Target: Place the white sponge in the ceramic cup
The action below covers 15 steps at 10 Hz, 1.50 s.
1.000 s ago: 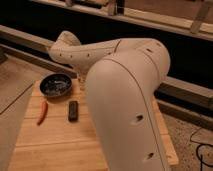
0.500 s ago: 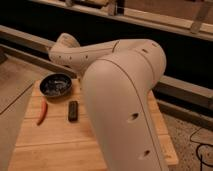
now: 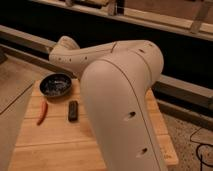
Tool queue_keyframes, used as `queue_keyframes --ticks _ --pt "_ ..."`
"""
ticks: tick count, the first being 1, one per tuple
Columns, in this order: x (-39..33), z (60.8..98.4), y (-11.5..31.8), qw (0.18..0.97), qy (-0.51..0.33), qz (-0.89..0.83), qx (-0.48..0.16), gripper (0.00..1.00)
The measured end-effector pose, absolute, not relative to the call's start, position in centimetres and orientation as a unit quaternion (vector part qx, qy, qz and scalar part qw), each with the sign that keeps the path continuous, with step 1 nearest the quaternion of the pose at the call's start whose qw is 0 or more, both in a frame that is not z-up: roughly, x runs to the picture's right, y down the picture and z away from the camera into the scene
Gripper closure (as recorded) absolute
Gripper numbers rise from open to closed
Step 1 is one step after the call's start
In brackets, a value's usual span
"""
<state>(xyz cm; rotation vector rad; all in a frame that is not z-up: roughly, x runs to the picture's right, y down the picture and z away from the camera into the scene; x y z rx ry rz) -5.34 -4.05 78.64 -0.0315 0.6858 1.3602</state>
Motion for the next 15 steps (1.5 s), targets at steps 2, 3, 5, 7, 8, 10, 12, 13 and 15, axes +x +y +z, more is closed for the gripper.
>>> queue_keyframes --ticks 2,3,5,7,8,10,12,13,15 --pt "-5.1 78.8 -3.8 0.722 0.317 0.614 -0.013 1.0" --pt "-4.9 78.9 -3.5 0.721 0.322 0.613 -0.012 1.0" --pt "-4.8 79.2 -3.2 0.721 0.327 0.611 -0.013 1.0" --pt "-4.9 79.5 -3.1 0.72 0.326 0.612 -0.014 1.0" --pt "-5.1 79.6 -3.2 0.721 0.324 0.612 -0.015 1.0" --pt "-5.3 79.8 -3.2 0.722 0.322 0.612 -0.015 1.0" --pt "-5.5 80.0 -3.2 0.723 0.32 0.612 -0.017 1.0" --pt "-5.7 80.1 -3.1 0.724 0.318 0.611 -0.018 1.0" --pt "-5.8 80.2 -3.0 0.726 0.316 0.611 -0.02 1.0"
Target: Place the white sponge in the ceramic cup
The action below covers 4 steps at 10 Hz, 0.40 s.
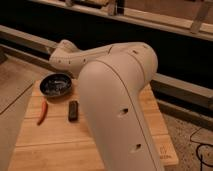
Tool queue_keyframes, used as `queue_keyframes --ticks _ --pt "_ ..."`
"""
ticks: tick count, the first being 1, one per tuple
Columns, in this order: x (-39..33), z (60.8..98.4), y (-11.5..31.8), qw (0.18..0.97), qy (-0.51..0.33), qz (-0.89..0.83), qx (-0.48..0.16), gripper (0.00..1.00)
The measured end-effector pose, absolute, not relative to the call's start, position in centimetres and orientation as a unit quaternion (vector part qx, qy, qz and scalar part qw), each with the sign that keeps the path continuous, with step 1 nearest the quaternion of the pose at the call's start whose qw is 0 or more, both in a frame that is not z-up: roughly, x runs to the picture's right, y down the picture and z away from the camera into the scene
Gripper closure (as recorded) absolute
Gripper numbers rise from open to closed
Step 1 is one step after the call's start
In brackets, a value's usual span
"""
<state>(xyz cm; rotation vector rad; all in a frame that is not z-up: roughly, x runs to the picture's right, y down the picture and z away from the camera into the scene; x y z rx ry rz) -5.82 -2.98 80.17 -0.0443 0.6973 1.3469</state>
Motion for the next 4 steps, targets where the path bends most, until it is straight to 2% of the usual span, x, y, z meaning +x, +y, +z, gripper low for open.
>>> queue_keyframes --ticks 4 --pt "-5.61 79.81 -2.07 0.723 0.32 0.611 -0.024 1.0"
